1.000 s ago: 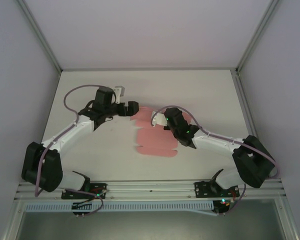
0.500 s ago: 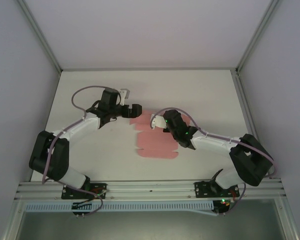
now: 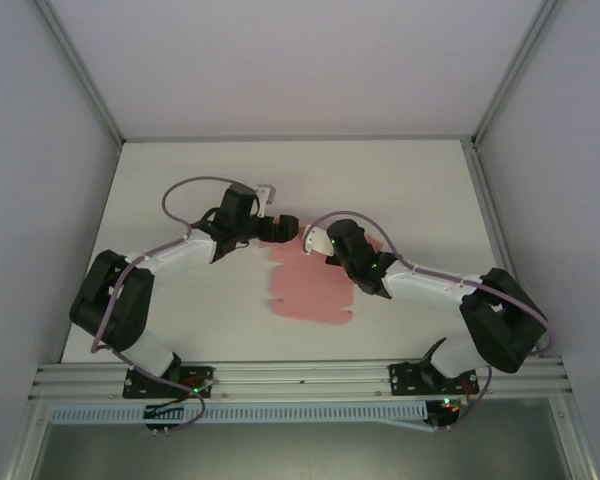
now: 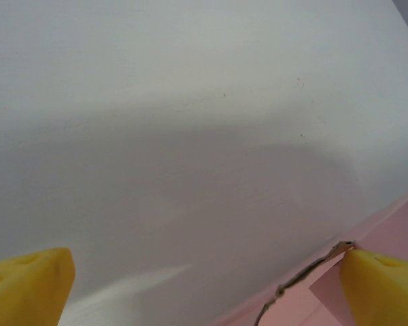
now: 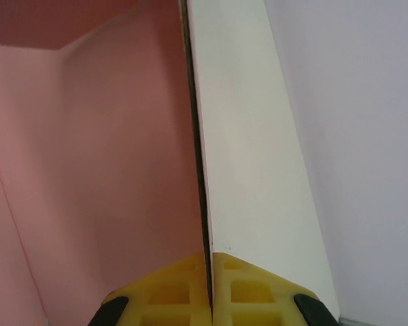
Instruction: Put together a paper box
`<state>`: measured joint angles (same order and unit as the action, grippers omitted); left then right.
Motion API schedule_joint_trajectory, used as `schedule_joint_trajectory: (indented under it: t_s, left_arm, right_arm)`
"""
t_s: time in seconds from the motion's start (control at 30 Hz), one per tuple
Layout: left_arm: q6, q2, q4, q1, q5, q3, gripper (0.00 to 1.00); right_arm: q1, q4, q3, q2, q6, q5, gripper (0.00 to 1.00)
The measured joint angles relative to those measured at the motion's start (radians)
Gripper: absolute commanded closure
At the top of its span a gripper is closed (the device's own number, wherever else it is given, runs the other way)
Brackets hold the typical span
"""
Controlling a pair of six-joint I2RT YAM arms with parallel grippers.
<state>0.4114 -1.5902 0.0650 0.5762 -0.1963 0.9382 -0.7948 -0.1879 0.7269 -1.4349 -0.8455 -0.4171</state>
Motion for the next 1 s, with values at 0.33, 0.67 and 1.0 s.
schedule_joint_trajectory:
  t_s: [0.33,0.67,1.0]
  left_arm:
    - [0.115,0.082,0.175,0.052,0.101,-0.097,0.0]
    - [0.11,0.404,0.137,0.034,0.126,-0.251,0.0]
    - [0.119,0.587,-0.053,-0.108,0.196,-0.357,0.0]
  right_arm:
    - [0.003,0.04,-0.002,0.066,0.092,0.034,1.0]
    - [0.031,0.009,-0.032,0.138,0.12,0.076,1.0]
    - [0.044,-0.013,-0.054,0.18,0.129,0.101,1.0]
